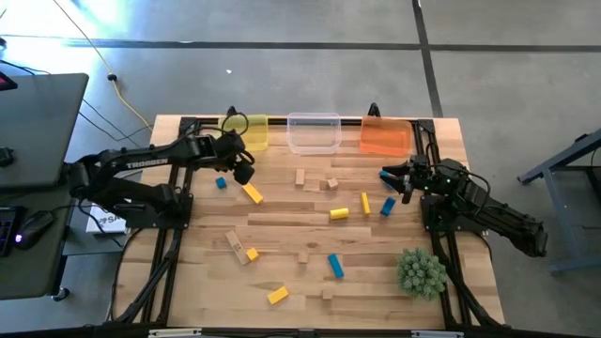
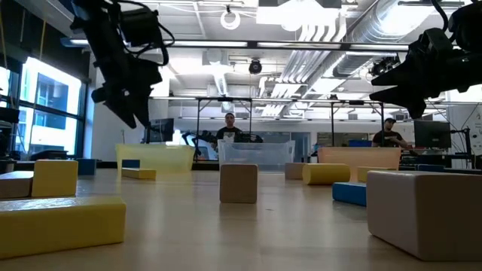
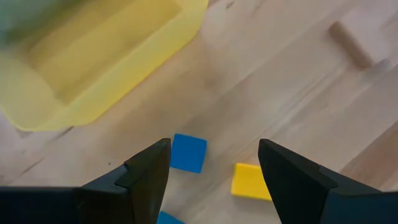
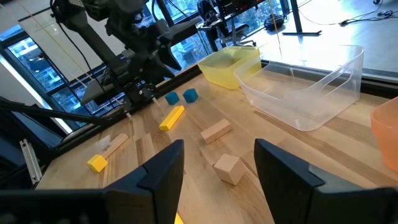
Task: Sort & place blocks by color
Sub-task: Put the blue block into the yellow bin
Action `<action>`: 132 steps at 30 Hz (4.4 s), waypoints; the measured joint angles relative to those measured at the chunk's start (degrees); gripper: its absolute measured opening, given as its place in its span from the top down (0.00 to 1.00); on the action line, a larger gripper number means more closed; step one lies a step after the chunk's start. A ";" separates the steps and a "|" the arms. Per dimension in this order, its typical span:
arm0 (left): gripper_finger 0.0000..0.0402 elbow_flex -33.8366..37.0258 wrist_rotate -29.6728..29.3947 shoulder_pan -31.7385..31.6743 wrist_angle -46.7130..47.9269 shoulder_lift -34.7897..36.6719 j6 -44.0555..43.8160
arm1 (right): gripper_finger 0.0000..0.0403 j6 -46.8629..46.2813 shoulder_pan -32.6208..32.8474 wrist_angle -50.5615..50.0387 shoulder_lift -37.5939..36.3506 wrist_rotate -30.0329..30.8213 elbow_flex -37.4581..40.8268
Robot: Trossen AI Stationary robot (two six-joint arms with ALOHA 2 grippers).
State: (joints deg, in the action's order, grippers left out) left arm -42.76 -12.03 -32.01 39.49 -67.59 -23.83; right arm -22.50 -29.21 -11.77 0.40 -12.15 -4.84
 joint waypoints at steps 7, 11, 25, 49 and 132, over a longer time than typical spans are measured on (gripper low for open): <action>0.42 0.00 -0.04 0.00 1.08 -2.75 0.00 | 0.55 0.00 0.00 0.00 0.00 0.00 -0.01; 0.42 0.00 -0.22 0.00 1.03 -5.19 0.01 | 0.55 0.00 0.00 -0.02 0.00 -0.02 0.00; 0.42 0.00 -2.69 0.00 -0.16 -13.40 0.94 | 0.55 0.00 0.00 0.00 0.00 0.00 -0.02; 0.42 0.02 -0.20 -3.39 -2.42 -17.03 4.11 | 0.55 0.00 -0.02 0.00 0.00 -0.02 0.00; 0.74 -10.32 3.87 -24.11 -13.12 -12.17 8.99 | 0.55 0.00 0.00 -0.01 0.00 -0.02 -0.01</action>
State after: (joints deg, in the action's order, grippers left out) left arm -53.08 -8.16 -56.12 26.38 -79.76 -14.85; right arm -22.50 -29.21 -11.78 0.40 -12.16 -4.85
